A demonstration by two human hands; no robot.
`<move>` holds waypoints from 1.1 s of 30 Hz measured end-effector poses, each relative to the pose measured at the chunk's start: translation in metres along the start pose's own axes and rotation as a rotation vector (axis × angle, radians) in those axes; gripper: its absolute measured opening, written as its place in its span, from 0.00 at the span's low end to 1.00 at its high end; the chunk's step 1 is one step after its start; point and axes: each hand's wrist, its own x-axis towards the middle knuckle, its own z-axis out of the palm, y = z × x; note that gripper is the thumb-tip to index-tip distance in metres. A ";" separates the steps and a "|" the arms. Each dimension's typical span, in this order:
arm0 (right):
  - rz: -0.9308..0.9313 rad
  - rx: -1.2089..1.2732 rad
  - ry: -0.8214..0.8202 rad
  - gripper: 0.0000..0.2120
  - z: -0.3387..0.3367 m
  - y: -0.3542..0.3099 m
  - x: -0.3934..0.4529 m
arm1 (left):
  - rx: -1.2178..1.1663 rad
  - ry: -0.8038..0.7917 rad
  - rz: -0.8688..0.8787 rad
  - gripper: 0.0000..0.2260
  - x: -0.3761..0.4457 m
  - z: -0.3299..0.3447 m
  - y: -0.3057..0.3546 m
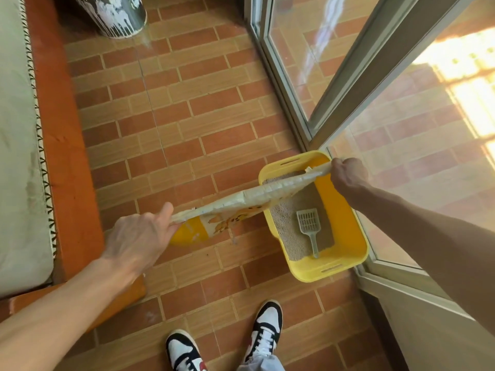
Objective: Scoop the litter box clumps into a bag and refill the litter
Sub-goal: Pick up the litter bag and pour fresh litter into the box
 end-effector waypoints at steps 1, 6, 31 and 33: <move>-0.009 -0.009 0.001 0.19 0.000 -0.002 0.001 | 0.003 0.006 -0.005 0.13 0.001 0.001 -0.002; -0.037 -0.022 -0.009 0.21 0.001 -0.005 0.005 | -0.001 0.048 -0.029 0.13 0.009 -0.002 -0.003; 0.151 -0.126 -0.050 0.17 -0.075 0.121 -0.031 | 0.156 -0.166 0.232 0.14 0.014 0.021 0.068; 0.187 -0.133 -0.067 0.16 -0.074 0.129 -0.040 | 0.191 -0.200 0.255 0.15 0.006 0.027 0.070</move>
